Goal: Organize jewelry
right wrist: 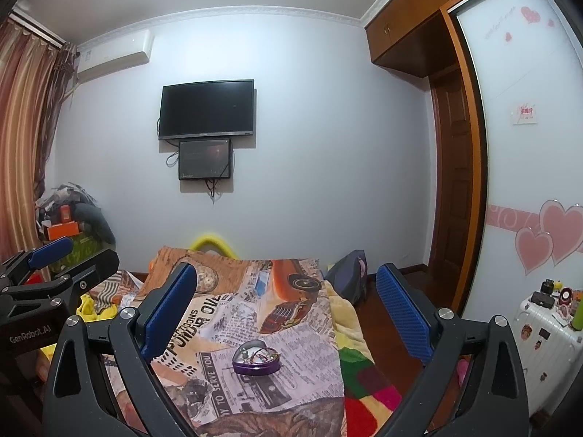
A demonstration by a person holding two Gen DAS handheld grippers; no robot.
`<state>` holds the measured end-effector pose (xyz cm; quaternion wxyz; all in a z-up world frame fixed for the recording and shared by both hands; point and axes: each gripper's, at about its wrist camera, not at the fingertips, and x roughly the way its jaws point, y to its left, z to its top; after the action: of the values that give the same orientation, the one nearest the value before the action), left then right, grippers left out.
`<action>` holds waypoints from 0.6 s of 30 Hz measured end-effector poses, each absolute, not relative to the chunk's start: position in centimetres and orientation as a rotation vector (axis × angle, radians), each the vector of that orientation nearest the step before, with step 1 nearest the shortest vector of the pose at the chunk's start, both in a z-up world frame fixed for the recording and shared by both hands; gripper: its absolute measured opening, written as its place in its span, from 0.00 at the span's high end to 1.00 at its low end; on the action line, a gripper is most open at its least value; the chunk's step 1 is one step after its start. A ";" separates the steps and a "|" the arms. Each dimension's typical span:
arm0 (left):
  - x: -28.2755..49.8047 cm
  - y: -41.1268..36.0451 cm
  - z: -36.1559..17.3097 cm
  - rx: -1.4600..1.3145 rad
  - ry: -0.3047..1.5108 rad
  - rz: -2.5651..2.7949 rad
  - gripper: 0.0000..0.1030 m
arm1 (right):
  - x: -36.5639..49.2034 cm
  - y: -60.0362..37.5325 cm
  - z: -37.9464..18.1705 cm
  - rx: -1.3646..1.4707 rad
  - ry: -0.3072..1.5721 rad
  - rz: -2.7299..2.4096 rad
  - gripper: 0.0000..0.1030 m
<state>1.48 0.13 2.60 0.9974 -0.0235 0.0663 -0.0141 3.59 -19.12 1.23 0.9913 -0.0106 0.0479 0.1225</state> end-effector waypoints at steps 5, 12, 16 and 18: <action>1.7 0.2 2.6 -0.046 0.138 -0.024 0.02 | 3.5 -19.2 1.2 -0.021 0.104 0.248 0.05; 1.9 0.1 2.5 -0.044 0.147 -0.029 0.02 | 3.6 -19.2 1.1 -0.020 0.120 0.250 0.05; 2.0 -0.1 2.4 -0.042 0.152 -0.032 0.02 | 3.7 -19.2 1.2 -0.019 0.123 0.251 0.05; 2.0 -0.1 2.4 -0.039 0.153 -0.033 0.02 | 3.8 -19.2 1.2 -0.020 0.125 0.252 0.05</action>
<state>2.04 -0.10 2.41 0.9967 -0.0195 0.0764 -0.0167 3.76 -19.23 1.23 0.9901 -0.0099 0.0623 0.1254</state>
